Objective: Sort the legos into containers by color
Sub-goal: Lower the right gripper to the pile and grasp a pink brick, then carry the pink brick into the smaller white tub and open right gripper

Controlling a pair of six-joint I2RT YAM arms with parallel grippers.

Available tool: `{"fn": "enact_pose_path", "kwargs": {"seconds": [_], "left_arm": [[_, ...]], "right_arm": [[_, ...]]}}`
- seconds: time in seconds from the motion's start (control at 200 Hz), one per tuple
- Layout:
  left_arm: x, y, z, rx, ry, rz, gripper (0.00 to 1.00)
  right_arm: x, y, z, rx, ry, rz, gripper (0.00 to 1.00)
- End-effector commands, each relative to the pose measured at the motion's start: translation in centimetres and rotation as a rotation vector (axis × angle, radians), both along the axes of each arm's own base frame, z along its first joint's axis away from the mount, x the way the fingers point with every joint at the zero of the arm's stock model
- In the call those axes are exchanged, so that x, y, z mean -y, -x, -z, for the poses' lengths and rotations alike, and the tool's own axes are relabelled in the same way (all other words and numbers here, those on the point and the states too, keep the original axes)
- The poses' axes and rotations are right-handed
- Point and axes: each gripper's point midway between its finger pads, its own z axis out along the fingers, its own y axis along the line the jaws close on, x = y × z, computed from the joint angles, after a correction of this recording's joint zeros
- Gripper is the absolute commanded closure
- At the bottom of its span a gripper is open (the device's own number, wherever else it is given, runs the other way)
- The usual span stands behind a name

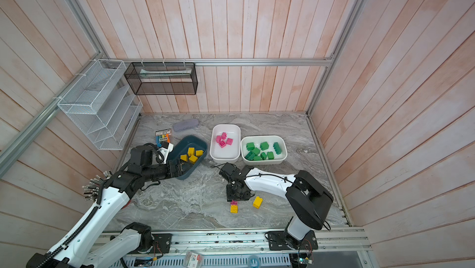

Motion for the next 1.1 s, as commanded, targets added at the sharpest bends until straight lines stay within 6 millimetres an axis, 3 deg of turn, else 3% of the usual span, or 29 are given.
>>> {"fn": "enact_pose_path", "kwargs": {"seconds": [0.0, 0.115, 0.315, 0.445, 0.54, 0.695, 0.86, 1.01, 1.095], "left_arm": [[-0.4, 0.5, 0.7, 0.001, -0.015, -0.005, 0.0], [-0.3, 0.8, 1.2, -0.013, -0.006, 0.0, 0.0], [-0.4, 0.9, 1.6, -0.022, -0.008, -0.004, 0.0], [-0.4, 0.8, 1.3, -0.017, -0.008, -0.007, 0.0], [-0.4, 0.7, 0.8, -0.01, -0.004, -0.009, 0.0], [-0.1, 0.4, -0.1, 0.001, 0.014, -0.001, 0.0], [0.3, -0.5, -1.2, 0.021, 0.024, 0.007, 0.0], [0.4, -1.7, -2.3, 0.037, 0.02, -0.001, 0.0], [0.5, -2.3, -2.8, 0.046, 0.022, -0.008, 0.0]], "right_arm": [[0.1, 0.1, 0.2, 0.01, 0.047, 0.003, 0.48], [-0.2, 0.8, 0.7, -0.004, 0.065, -0.027, 0.49], [1.0, 1.4, 1.1, 0.005, 0.133, -0.029, 0.56], [1.3, 1.0, 0.9, 0.025, 0.154, -0.039, 0.68], [1.1, 0.0, -0.2, 0.062, 0.162, -0.045, 0.71], [0.8, -3.9, -4.2, 0.168, 0.135, -0.035, 0.73], [1.2, -10.2, -9.0, 0.281, 0.048, 0.018, 0.75], [-0.1, -16.2, -11.8, 0.385, -0.037, 0.02, 0.75], [-0.7, -19.5, -12.4, 0.424, -0.053, 0.019, 0.75]]}}
